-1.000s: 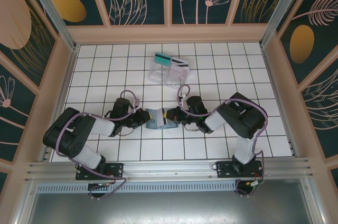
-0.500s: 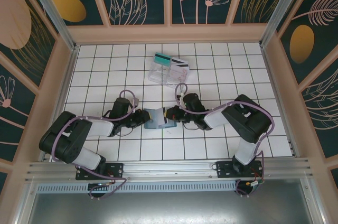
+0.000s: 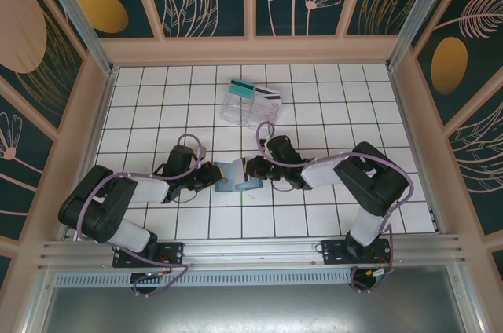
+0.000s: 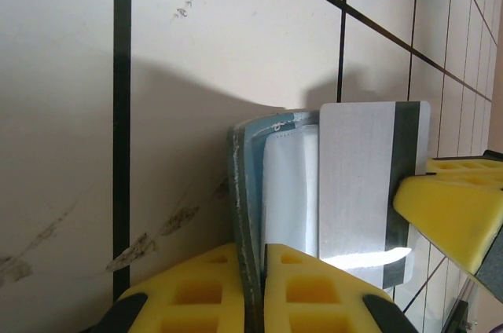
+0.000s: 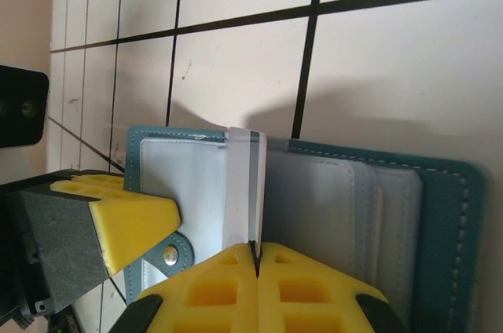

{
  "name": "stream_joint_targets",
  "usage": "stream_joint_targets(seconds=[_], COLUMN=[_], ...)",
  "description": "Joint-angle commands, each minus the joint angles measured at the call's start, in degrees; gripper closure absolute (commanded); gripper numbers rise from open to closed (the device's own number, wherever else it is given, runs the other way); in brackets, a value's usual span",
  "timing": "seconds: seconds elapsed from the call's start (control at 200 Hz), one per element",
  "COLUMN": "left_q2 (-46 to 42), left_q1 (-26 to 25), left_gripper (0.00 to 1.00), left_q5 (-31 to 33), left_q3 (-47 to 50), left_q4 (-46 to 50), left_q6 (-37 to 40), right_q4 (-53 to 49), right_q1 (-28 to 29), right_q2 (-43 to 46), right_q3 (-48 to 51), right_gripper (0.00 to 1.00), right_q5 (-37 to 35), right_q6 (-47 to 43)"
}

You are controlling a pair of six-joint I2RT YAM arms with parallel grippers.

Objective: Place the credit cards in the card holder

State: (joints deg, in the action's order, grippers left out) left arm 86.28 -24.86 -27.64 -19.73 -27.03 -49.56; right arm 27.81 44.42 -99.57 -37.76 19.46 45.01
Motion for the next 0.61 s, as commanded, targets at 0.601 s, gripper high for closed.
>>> stream_joint_targets(seconds=[0.601], left_q2=[-1.0], left_q1=[0.0], left_gripper=[1.0], left_q5=[1.6], left_q3=[0.7], left_q4=[2.9], left_q6=[0.6], right_q4=[-9.0], right_q1=[2.2], right_q2=[6.2], right_q3=[-3.5], right_gripper=[1.0], right_q5=[-5.4], right_q6=[-5.7])
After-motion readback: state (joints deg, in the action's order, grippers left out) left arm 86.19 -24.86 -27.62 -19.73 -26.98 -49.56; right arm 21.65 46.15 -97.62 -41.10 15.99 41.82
